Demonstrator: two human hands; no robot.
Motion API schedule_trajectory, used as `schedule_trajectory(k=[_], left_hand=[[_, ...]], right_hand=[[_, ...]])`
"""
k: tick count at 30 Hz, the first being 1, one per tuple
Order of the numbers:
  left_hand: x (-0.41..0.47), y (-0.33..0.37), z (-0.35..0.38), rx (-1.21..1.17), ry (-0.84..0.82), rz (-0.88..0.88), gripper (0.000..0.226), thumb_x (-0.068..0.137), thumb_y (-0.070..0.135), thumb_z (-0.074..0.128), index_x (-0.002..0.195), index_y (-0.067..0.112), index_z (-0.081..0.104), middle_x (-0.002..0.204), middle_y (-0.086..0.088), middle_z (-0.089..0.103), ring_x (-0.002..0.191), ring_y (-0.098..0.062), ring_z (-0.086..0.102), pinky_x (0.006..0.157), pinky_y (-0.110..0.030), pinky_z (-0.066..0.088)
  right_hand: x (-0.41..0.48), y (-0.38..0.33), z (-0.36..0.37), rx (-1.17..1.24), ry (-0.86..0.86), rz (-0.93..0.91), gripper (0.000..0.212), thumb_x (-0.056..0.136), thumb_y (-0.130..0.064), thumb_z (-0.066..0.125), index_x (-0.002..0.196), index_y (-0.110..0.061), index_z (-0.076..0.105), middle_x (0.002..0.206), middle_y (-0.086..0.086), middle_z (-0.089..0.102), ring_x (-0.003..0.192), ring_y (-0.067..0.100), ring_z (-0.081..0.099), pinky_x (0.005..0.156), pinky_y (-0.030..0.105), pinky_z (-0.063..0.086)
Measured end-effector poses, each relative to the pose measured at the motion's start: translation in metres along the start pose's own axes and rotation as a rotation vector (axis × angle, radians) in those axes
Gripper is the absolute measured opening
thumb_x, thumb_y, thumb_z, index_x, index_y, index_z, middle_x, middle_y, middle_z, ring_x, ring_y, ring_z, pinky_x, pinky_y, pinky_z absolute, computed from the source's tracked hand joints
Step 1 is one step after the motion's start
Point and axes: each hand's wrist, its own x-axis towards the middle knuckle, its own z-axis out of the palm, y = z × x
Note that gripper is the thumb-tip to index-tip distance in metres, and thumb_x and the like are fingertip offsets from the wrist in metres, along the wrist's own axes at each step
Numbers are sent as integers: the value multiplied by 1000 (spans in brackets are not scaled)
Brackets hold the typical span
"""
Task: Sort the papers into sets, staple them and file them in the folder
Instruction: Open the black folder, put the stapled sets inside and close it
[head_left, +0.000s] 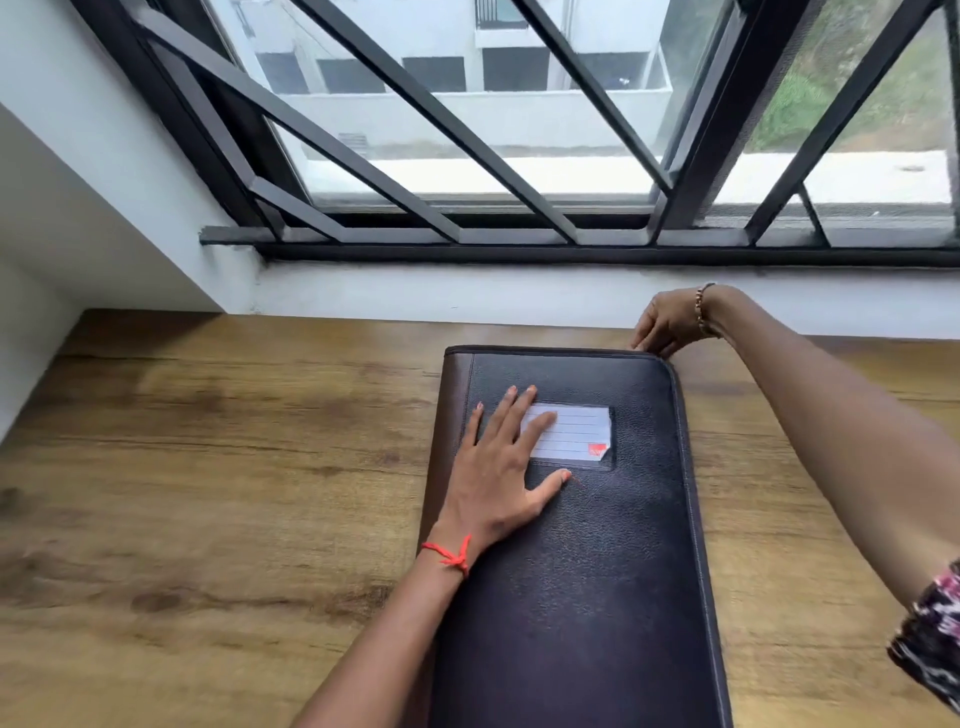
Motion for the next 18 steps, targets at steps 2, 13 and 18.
schedule_trajectory(k=[2, 13, 18], left_hand=[[0, -1, 2, 25, -14, -11, 64, 81, 63, 37, 134, 28, 45, 152, 2, 30, 142, -16, 23, 117, -38, 6], [0, -1, 6, 62, 4, -17, 63, 80, 62, 40, 133, 28, 45, 150, 1, 33, 140, -17, 27, 113, -39, 10], [0, 0, 7, 59, 19, -22, 63, 79, 62, 40, 132, 29, 46, 150, 3, 34, 140, -16, 27, 115, -42, 17]], right_hand=[[7, -16, 1, -106, -20, 30, 26, 83, 8, 57, 68, -11, 67, 48, -6, 65, 43, 5, 61, 48, 18, 53], [38, -73, 24, -602, -205, 49, 25, 81, 15, 55, 70, -8, 57, 67, 11, 60, 54, 19, 58, 71, 34, 52], [43, -95, 38, -636, -233, -8, 26, 82, 16, 52, 70, -6, 56, 67, 11, 57, 64, 23, 55, 78, 39, 50]])
